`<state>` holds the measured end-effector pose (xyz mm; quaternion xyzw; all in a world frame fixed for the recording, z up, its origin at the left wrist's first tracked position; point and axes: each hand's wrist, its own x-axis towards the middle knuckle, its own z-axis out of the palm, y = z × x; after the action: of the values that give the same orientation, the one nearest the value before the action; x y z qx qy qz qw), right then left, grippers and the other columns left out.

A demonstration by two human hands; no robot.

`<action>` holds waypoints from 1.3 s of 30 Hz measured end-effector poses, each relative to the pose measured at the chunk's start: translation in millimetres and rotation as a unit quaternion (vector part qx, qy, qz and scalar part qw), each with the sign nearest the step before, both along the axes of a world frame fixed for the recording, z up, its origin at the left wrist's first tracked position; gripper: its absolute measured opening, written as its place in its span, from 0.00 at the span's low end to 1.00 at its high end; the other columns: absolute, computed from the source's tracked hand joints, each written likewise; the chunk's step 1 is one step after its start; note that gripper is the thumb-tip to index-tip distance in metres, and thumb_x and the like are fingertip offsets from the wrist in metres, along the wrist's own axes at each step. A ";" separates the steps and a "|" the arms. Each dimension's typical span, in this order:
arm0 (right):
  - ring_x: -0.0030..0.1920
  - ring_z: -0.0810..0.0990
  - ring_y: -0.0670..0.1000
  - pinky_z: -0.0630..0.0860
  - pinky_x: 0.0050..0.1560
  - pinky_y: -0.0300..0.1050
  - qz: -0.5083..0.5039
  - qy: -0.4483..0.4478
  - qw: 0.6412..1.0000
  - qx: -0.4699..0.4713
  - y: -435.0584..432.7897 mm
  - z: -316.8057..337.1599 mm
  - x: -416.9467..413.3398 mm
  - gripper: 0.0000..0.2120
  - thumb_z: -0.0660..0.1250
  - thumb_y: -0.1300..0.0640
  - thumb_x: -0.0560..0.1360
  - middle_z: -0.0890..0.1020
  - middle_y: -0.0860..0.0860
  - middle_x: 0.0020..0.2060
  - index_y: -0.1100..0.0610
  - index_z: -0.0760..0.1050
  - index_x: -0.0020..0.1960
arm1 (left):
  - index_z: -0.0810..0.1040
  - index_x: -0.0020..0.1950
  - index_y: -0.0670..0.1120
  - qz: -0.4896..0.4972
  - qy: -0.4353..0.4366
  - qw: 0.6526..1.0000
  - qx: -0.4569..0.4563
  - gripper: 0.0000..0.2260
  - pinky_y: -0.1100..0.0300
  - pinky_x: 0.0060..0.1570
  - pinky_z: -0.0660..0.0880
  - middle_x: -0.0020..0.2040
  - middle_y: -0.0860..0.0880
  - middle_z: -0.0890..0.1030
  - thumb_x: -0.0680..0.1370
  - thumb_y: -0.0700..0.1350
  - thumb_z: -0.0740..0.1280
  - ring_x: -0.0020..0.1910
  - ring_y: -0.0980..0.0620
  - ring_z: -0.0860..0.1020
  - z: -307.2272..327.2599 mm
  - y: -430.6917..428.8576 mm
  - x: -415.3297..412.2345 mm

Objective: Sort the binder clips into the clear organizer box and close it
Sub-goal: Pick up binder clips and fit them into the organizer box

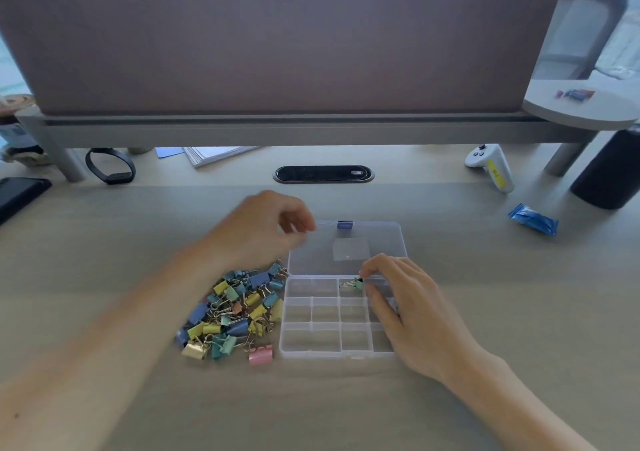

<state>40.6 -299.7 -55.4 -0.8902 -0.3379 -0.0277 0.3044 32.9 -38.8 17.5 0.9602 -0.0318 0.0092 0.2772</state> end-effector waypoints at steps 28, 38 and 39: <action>0.53 0.73 0.39 0.67 0.50 0.28 -0.016 0.028 0.999 0.011 0.1 -0.8 -0.6 0.09 0.63 0.54 0.83 0.75 0.35 0.54 0.44 0.73 0.61 | 0.84 0.43 0.50 -0.069 0.016 0.996 -0.047 0.05 0.66 0.43 0.79 0.38 0.55 0.85 0.73 0.42 0.77 0.38 0.60 0.82 -1.8 -53.2 -22.4; 0.59 0.75 0.43 0.73 0.58 0.38 -0.014 0.033 0.999 0.017 -1.3 -3.2 0.0 0.10 0.61 0.54 0.83 0.77 0.38 0.57 0.43 0.72 0.62 | 0.85 0.43 0.50 -0.011 0.002 0.999 -0.043 0.04 0.70 0.40 0.78 0.37 0.56 0.83 0.73 0.44 0.78 0.37 0.61 0.81 -12.4 -63.7 -19.8; 0.59 0.75 0.43 0.73 0.58 0.39 -0.013 0.033 0.999 0.017 -1.5 -3.6 0.2 0.10 0.61 0.54 0.82 0.77 0.38 0.57 0.43 0.72 0.62 | 0.85 0.43 0.50 -0.011 0.002 0.999 -0.036 0.03 0.69 0.41 0.78 0.37 0.55 0.83 0.73 0.44 0.78 0.37 0.60 0.81 -11.8 -65.9 -19.0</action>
<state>40.8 -301.2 -58.9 -0.8895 -0.3159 -0.0079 0.3301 13.9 -104.7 5.7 0.9494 -0.0413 0.0057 0.3114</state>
